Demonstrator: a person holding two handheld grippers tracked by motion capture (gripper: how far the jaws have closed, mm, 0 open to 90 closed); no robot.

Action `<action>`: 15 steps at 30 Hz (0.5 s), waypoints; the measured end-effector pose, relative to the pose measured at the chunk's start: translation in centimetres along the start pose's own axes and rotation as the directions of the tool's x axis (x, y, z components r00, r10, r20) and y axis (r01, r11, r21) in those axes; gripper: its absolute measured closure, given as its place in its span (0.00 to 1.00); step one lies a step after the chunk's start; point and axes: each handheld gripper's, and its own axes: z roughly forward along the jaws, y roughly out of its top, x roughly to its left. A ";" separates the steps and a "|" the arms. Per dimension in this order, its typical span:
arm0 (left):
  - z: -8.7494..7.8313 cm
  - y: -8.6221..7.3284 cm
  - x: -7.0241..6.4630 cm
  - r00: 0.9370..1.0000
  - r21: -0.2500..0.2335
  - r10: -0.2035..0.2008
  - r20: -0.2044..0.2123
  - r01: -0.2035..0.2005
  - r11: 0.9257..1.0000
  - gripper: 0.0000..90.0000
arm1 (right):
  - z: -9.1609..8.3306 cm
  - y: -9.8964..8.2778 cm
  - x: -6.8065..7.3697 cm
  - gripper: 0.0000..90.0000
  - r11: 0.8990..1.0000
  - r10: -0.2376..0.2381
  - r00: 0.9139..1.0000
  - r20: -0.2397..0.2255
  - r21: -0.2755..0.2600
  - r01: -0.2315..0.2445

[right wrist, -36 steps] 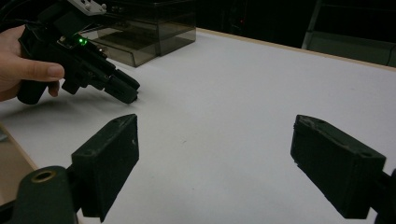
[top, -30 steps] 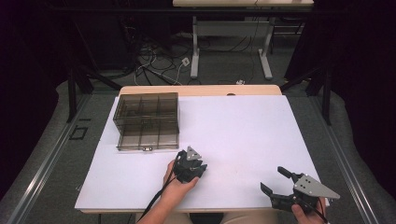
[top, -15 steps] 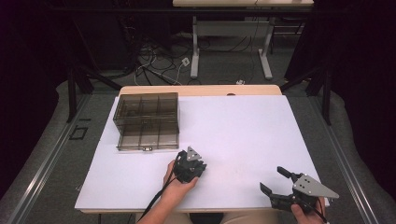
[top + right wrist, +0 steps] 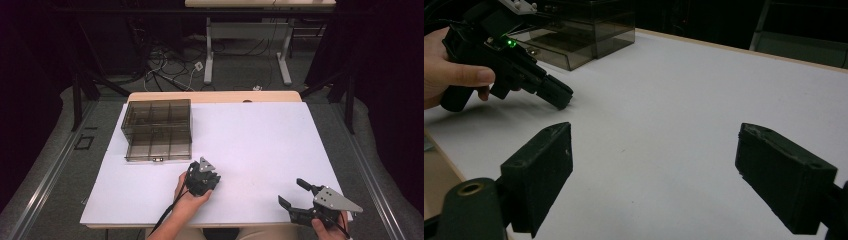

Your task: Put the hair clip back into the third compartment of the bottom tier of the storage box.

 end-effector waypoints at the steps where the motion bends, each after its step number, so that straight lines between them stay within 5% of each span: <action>1: -0.1 0.0 0.1 1.000 -0.004 0.003 0.008 -0.003 1.000 0.88 | 0.0 0.0 0.0 0.16 1.000 0.001 1.000 0.001 0.002 -0.001; 15: -1.3 0.3 0.2 1.000 -0.021 -0.020 0.001 0.020 1.000 0.88 | -0.1 0.0 -0.1 0.16 1.000 -0.001 1.000 0.007 0.004 0.001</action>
